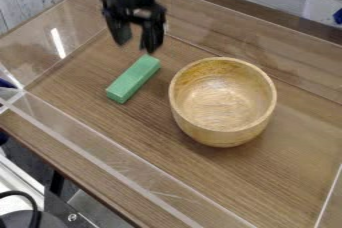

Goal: Remove the green block from inside the brown bowl and put it on the table

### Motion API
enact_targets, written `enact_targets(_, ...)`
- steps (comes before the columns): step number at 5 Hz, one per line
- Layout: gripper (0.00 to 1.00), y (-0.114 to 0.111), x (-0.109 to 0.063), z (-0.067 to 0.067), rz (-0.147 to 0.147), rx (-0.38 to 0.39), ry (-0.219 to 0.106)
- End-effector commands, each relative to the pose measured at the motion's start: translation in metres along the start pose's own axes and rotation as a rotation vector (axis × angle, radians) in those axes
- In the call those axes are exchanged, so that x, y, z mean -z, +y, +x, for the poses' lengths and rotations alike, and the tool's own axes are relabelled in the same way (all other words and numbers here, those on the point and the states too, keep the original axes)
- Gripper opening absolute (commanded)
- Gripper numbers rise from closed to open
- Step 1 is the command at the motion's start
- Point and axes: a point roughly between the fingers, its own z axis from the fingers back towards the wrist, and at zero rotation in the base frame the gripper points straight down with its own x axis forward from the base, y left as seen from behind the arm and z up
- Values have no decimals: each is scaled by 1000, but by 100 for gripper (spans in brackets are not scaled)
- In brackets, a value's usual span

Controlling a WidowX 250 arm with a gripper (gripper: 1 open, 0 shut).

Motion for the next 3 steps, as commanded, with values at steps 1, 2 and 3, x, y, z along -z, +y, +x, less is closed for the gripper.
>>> enact_targets(1, 100, -2, -50, 3, 38, 6, -95)
enact_targets(2, 100, -5, -53, -6, 26, 15, -89)
enact_targets(3, 100, -6, -46, -11, 21, 20, -65)
